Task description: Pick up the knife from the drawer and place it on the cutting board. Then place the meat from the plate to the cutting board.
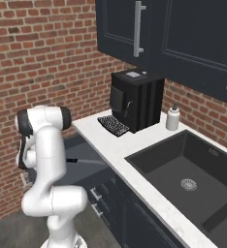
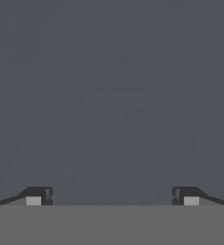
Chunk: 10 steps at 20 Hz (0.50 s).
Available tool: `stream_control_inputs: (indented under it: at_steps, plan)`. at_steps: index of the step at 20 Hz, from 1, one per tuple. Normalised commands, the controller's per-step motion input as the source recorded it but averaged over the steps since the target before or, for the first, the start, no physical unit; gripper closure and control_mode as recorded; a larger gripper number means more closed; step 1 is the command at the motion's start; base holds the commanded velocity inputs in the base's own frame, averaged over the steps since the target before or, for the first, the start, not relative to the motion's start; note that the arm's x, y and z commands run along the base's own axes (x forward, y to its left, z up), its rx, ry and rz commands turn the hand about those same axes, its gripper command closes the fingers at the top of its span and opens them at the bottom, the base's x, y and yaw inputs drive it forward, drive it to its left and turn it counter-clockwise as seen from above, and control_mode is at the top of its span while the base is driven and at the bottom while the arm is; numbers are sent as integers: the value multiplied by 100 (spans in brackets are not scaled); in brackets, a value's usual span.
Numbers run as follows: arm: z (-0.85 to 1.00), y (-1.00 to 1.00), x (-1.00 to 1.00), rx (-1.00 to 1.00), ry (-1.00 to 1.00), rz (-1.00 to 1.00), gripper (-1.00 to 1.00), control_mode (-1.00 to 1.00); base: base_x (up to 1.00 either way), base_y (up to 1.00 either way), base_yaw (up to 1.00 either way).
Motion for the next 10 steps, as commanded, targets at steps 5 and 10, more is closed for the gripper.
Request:
stream_control_inputs:
  at_steps: [5, 10]
  plan:
    - [16, 33, -23, -1, -11, 0, -100, -100, 0, 0, 0]
    - [44, -7, 8, 0, -1, -2, -100, -100, 0, 0, 0]
